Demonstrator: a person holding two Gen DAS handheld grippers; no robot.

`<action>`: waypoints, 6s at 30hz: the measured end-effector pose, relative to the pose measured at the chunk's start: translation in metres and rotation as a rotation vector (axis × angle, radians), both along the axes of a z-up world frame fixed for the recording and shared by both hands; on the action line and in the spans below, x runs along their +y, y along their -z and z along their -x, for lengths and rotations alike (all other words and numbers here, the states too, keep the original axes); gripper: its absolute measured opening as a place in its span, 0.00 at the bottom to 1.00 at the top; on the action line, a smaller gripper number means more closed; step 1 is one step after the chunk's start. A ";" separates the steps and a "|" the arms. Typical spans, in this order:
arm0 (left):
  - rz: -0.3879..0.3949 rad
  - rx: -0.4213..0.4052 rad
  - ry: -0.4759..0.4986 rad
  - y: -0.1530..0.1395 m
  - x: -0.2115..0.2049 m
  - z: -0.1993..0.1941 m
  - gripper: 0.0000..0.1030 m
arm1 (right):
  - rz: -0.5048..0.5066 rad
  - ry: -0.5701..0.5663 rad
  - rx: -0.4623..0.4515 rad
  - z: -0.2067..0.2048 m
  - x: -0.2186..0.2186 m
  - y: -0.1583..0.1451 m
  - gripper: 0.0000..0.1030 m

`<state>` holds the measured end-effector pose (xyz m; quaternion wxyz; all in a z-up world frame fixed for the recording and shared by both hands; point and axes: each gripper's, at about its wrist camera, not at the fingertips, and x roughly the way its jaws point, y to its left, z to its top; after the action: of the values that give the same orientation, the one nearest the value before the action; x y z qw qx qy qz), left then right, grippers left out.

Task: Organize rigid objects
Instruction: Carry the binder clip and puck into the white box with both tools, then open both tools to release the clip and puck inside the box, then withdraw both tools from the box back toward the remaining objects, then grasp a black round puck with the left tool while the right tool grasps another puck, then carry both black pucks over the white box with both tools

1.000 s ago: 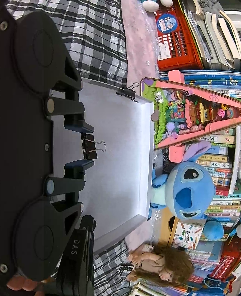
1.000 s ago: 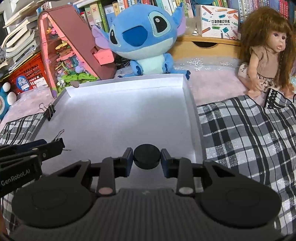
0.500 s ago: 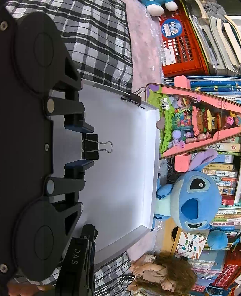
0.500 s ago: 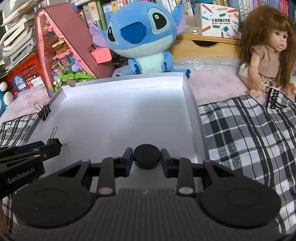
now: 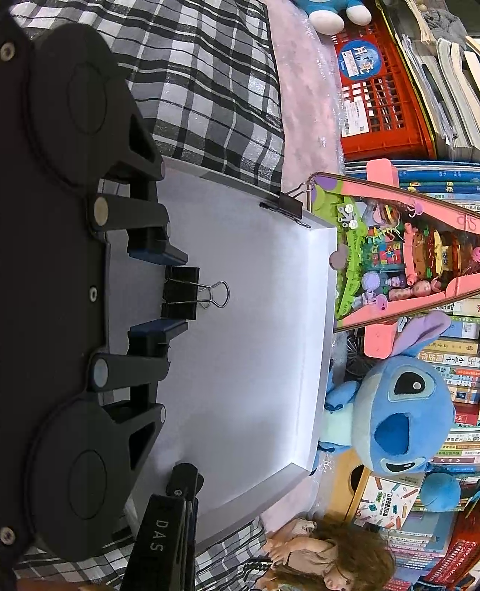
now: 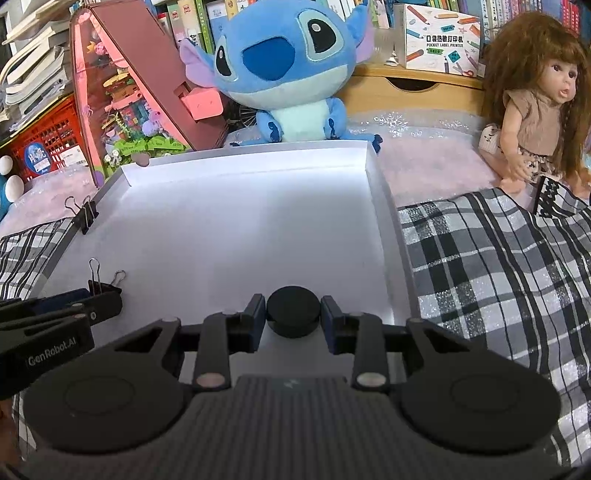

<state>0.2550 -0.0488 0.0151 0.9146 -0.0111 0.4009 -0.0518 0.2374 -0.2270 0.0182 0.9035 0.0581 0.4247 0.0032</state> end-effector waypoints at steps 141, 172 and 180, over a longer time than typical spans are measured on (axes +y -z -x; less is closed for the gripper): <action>0.041 -0.187 0.110 0.018 0.064 0.256 0.35 | 0.159 -0.330 -0.322 0.252 0.044 0.019 0.61; 0.077 -0.239 0.091 -0.020 0.055 0.220 0.29 | 0.093 -0.237 -0.333 0.225 0.044 -0.003 0.36; 0.092 -0.262 0.079 -0.042 0.051 0.187 0.29 | 0.024 -0.150 -0.291 0.191 0.024 -0.018 0.36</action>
<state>0.0683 0.0018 0.0566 0.9548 -0.0305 0.2754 -0.1071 0.0464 -0.2031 0.0364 0.9534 0.0146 0.2923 0.0739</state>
